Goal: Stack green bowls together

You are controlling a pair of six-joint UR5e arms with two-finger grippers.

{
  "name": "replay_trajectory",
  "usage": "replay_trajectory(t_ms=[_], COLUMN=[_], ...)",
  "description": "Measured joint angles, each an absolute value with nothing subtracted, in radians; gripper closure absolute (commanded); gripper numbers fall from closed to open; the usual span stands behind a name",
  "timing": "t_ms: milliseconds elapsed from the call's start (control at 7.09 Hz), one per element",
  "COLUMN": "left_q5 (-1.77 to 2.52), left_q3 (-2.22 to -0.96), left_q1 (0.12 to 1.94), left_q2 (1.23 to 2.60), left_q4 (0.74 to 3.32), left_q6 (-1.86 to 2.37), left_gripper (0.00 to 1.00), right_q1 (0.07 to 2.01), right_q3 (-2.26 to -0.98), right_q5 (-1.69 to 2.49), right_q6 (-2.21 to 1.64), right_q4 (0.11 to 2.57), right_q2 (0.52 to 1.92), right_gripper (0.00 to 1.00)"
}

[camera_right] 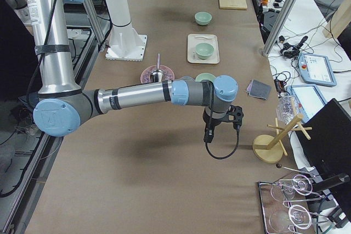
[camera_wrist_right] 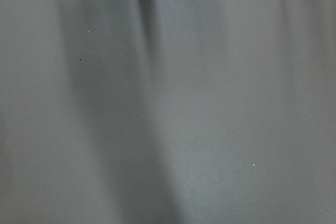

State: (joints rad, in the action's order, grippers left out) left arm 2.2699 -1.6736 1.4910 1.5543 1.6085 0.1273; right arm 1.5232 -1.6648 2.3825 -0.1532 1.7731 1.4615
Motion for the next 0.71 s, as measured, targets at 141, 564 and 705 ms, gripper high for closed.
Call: replay_trajectory(t_ms=[141, 564, 705], left_q5=[2.27, 2.269, 2.269], left_q3=[-1.674, -1.674, -1.676], left_q1=[1.491, 1.491, 1.491], left_q2=[1.555, 1.561, 1.563], left_q4=[1.609, 1.609, 1.609], left_q6=[0.127, 0.127, 0.127], left_gripper=[0.02, 0.02, 0.02], right_q1=[1.523, 1.523, 1.523], right_q3=[-1.665, -1.667, -1.667], right_q5=[2.383, 2.385, 2.385], right_q6=[-0.155, -0.156, -0.156], right_q4=[1.773, 1.773, 1.773], right_q2=[1.461, 1.46, 1.46], right_gripper=[0.0, 0.0, 0.0])
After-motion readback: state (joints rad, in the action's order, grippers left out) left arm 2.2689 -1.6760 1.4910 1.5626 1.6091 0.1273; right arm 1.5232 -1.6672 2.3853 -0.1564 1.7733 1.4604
